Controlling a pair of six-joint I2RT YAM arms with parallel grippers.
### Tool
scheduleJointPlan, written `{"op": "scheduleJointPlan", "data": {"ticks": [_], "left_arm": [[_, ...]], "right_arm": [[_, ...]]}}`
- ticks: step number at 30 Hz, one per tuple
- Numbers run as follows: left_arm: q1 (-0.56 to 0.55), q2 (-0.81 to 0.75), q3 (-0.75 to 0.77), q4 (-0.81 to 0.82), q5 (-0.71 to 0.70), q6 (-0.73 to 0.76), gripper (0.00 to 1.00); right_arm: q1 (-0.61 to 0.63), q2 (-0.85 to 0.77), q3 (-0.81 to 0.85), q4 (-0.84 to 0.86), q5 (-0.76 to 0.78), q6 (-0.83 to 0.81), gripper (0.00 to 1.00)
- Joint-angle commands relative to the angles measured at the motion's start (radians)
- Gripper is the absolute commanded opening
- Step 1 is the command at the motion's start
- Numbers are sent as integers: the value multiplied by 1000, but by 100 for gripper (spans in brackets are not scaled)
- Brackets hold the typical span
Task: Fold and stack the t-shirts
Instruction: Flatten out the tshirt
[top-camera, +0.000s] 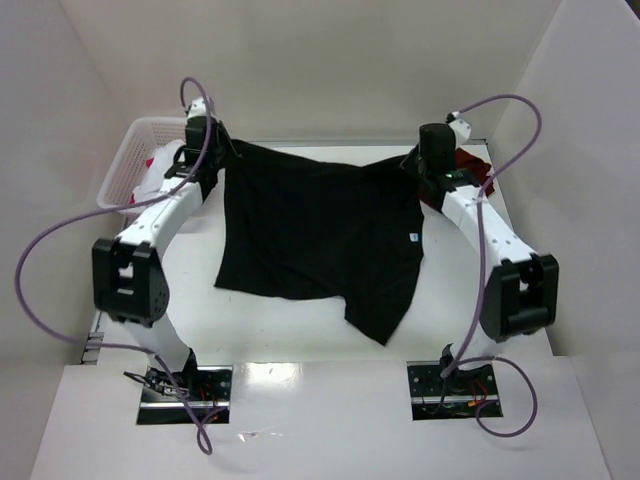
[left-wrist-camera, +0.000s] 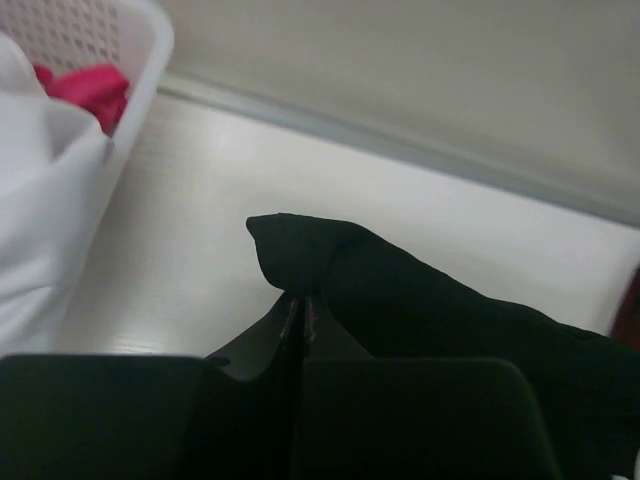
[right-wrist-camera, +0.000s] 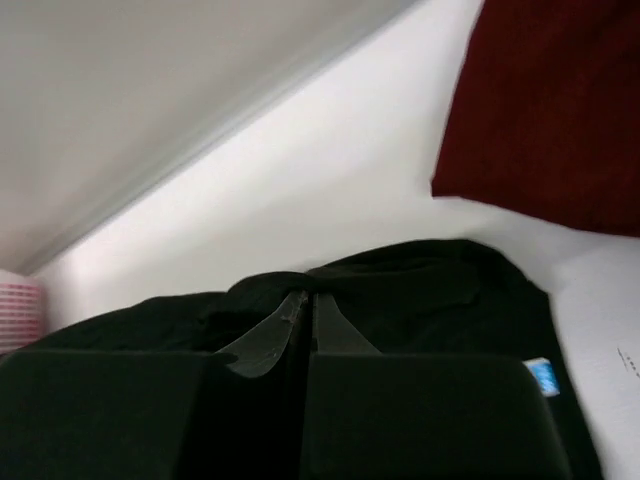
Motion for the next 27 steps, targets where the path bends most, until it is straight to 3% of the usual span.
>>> {"op": "scheduleJointPlan", "data": {"ticks": [1, 6, 10, 16, 22, 27], "left_arm": [[-27, -181, -36, -9, -63, 62, 0], [-45, -412, -125, -88, -18, 62, 0], [-45, -705, -270, -138, 40, 62, 0], [-55, -1130, -317, -269, 123, 62, 0], [-55, -1324, -164, -440, 155, 44, 0], [-45, -1343, -66, -474, 186, 24, 0]], "right_arm": [[-4, -200, 1, 16, 9, -32, 0], [-4, -473, -70, -7, -61, -57, 0], [-4, -654, -93, -60, -114, -92, 0], [-4, -888, -67, -143, -279, -101, 0], [-4, -1011, 94, -249, -313, -112, 0], [-4, -1009, 266, -332, -296, -135, 0]]}}
